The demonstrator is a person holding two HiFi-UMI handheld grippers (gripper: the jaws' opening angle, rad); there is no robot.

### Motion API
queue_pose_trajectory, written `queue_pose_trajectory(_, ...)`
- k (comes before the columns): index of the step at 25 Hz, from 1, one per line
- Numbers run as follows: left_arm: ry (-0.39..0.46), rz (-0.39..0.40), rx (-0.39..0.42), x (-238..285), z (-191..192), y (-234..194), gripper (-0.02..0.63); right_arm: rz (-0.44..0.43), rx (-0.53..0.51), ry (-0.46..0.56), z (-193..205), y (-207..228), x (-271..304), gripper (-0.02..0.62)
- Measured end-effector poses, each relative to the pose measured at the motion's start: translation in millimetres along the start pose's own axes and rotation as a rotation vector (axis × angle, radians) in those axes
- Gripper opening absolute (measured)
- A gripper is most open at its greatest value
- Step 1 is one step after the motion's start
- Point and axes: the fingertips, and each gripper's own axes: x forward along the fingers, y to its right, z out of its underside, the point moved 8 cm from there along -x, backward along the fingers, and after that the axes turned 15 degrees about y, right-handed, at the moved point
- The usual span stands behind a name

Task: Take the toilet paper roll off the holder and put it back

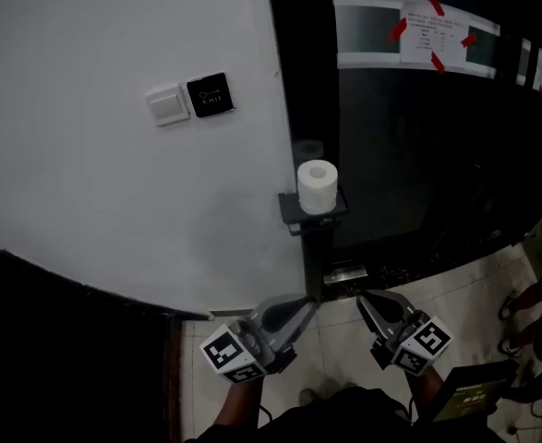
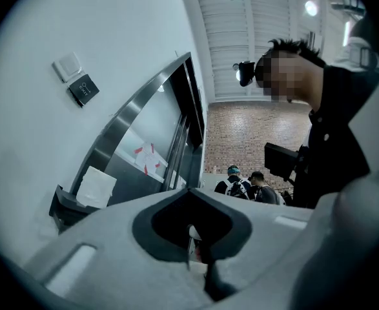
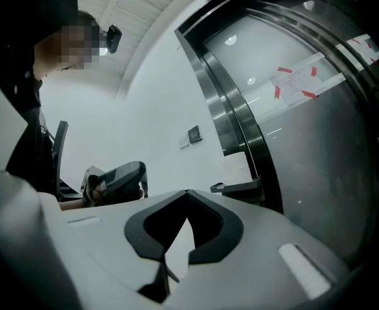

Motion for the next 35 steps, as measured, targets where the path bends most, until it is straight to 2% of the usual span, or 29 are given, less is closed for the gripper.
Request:
queue_pose_trajectory(10,-0.005,0.005,0.040,33.8,-0.7,-22.7,0.000,-0.022,0.015,0.036,-12.4,44.7,40.7,0.000)
queue_pose_trajectory(17,-0.001,-0.013,0.046,43.9,6.1,-33.8,0.000,-0.026,-0.011,-0.011,-11.0,68.9,52.8,0.006)
queue_pose_trajectory(19,0.002,-0.021,0.043,42.9,6.2,-36.3,0.000,-0.049,-0.005,-0.041,-6.8,74.9,60.7,0.036)
queue_pose_trajectory(21,0.017,-0.028,0.037,41.9,5.0,-37.2,0.000,-0.066,0.011,-0.068,-4.7,79.9,70.0,0.103)
queue_pose_trajectory(25,0.030,-0.062,0.040,33.5,4.8,-41.2,0.000,-0.034,0.013,-0.097,-7.9,93.1,93.4,0.202)
queue_pose_trajectory(28,0.000,-0.109,0.054,19.0,9.6,-47.8,0.000,0.013,-0.040,-0.082,-11.0,107.5,115.6,0.291)
queue_pose_trajectory(32,0.048,-0.123,0.057,15.3,1.5,-45.9,0.000,0.040,-0.154,-0.076,-15.1,119.0,147.0,0.359)
queue_pose_trajectory(35,0.034,-0.152,0.078,5.8,-0.1,-47.7,0.002,0.047,-0.204,-0.098,-11.8,123.6,171.4,0.382)
